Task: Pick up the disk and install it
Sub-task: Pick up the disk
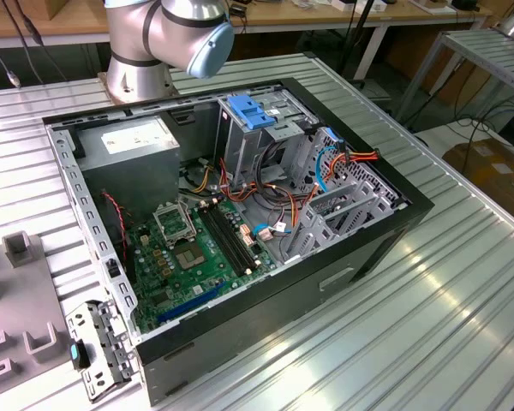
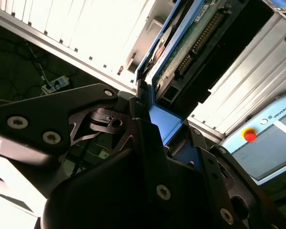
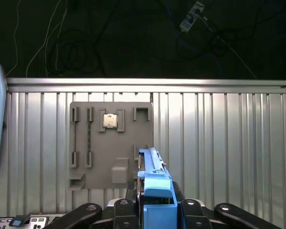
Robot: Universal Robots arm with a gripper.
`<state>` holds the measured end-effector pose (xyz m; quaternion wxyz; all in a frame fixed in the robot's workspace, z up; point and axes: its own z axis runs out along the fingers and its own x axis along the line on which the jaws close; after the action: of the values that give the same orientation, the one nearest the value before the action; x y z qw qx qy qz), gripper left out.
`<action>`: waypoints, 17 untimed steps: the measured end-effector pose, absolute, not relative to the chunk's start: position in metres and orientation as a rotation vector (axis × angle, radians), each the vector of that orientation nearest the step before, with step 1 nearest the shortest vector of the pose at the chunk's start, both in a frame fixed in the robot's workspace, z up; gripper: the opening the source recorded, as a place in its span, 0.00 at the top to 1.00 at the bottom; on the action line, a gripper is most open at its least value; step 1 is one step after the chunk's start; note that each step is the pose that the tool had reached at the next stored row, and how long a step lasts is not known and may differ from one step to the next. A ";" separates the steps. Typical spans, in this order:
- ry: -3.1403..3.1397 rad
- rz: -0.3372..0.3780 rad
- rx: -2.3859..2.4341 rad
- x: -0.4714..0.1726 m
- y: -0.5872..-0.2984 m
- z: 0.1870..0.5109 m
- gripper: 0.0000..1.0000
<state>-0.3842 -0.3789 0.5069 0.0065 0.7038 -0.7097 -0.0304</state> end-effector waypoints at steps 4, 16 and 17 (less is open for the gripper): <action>-2.221 -0.095 2.202 -0.384 -0.383 0.507 0.63; -2.221 -0.095 2.202 -0.365 -0.388 0.507 0.63; -2.221 -0.095 2.202 -0.363 -0.388 0.507 0.63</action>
<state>-0.3632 -0.3882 0.5069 0.0065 0.7038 -0.7097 -0.0304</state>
